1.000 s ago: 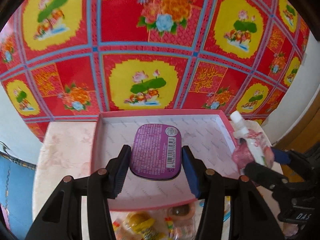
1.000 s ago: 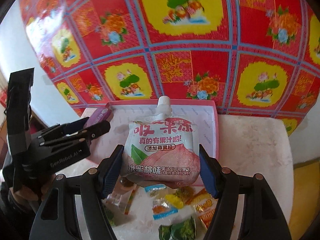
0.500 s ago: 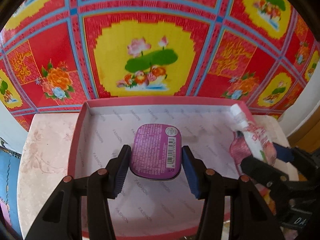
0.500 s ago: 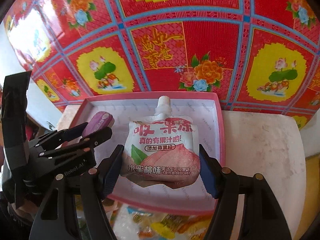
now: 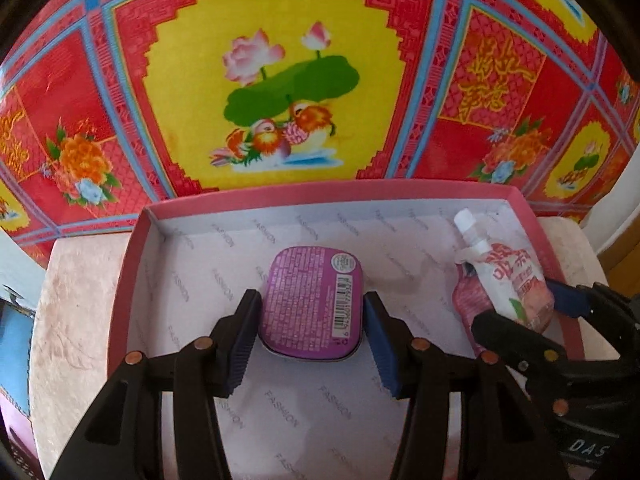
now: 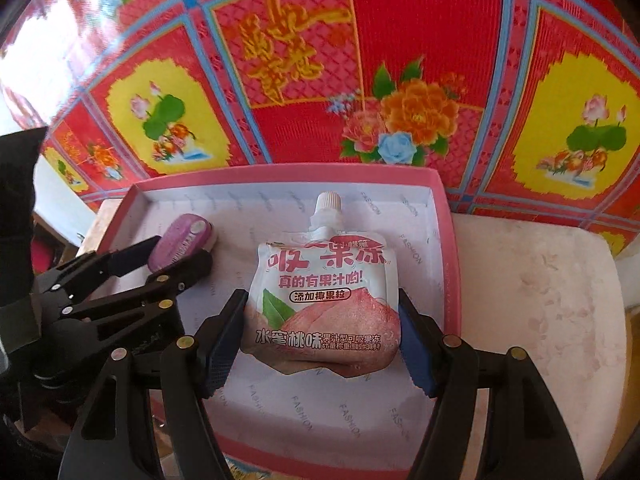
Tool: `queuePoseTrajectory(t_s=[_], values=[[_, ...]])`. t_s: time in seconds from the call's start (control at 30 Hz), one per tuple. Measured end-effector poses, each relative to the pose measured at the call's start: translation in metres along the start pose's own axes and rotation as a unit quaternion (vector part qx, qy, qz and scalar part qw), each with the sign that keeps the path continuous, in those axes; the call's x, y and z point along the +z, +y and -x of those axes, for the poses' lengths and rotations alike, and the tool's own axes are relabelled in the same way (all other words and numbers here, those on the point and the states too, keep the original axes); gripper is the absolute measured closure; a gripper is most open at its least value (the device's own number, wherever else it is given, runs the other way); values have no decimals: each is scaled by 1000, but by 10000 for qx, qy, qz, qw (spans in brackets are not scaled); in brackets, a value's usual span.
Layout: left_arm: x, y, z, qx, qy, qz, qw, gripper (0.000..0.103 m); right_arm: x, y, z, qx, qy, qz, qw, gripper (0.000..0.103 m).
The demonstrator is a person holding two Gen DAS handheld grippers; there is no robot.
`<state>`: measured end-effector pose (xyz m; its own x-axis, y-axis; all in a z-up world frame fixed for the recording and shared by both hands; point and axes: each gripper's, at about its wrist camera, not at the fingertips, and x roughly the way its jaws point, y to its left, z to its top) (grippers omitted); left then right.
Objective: Organize snacks
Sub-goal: 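Open the left tool on the tin while the right tool releases the pouch in the tray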
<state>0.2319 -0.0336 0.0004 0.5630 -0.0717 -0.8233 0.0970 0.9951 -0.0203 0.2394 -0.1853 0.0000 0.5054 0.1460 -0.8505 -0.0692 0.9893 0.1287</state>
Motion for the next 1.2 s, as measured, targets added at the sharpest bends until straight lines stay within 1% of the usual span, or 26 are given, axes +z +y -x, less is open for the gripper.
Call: queuePoseTrajectory(t_s=[0.07,0.17,0.2,0.37,0.43,0.57,0.7,0.8,0.93,1.1,1.2], values=[[2,-2,-3,12,-4,5,10000,48,1,0,-2,-32,-18,16,10000,32],[8,-8,-11,6,15,-28,10000,45,4,2,-5,-26,-5,57,10000,32],[16,-14,-16,2,35,-67,10000,43,5,2,-5,-21,-2,65,10000,32],[21,-18,-19,-27,96,-85,9999,41,5,5,-6,15,2,-8,10000,31],[21,-17,-14,-84,113,-39,9999,41,4,5,-4,85,12,-53,9999,31],[22,-23,-7,-107,137,-17,9998,41,2,0,9,181,-63,-83,9998,19],[21,-30,2,-206,160,-132,9996,40,2,0,24,150,-186,-42,9997,18],[23,-35,12,-181,130,-195,9996,39,1,0,37,176,-273,-52,9995,18],[26,-43,24,-221,64,-236,9995,33,-2,2,50,162,-343,-23,9993,18],[26,-45,35,-246,12,-132,9996,32,-10,1,65,194,-346,-77,9992,18],[24,-45,41,-329,31,-22,9995,32,-15,0,71,191,-307,-100,9993,18]])
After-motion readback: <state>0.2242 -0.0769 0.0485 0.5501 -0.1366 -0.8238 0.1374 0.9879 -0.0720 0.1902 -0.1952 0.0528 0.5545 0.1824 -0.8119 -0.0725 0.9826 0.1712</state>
